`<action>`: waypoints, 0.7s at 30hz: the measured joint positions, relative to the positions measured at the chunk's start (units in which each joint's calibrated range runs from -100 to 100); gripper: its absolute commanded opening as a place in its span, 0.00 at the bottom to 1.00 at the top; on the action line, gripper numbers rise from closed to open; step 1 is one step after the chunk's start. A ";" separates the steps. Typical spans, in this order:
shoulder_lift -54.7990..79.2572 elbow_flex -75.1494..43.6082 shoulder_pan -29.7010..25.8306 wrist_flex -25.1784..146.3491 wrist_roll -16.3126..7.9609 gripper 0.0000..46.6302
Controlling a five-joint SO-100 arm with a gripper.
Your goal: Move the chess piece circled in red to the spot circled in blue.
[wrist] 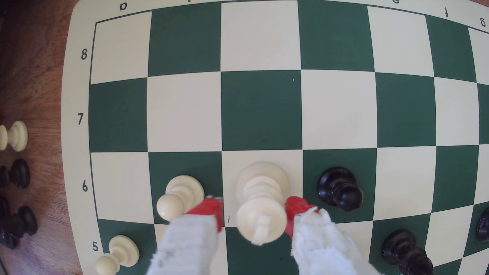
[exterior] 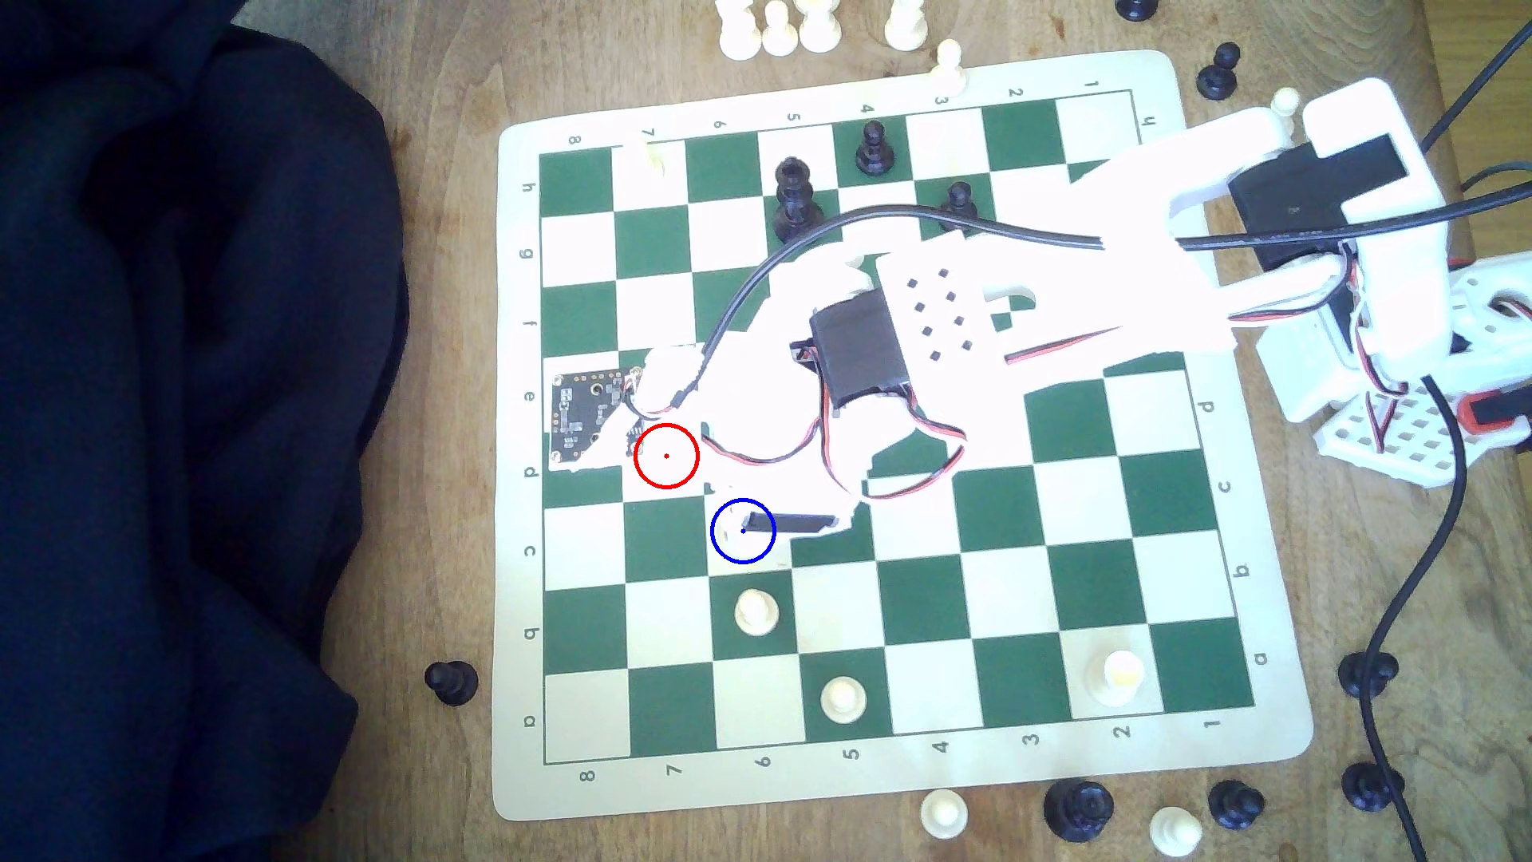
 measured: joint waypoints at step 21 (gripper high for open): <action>-35.19 29.37 1.77 3.90 1.37 0.48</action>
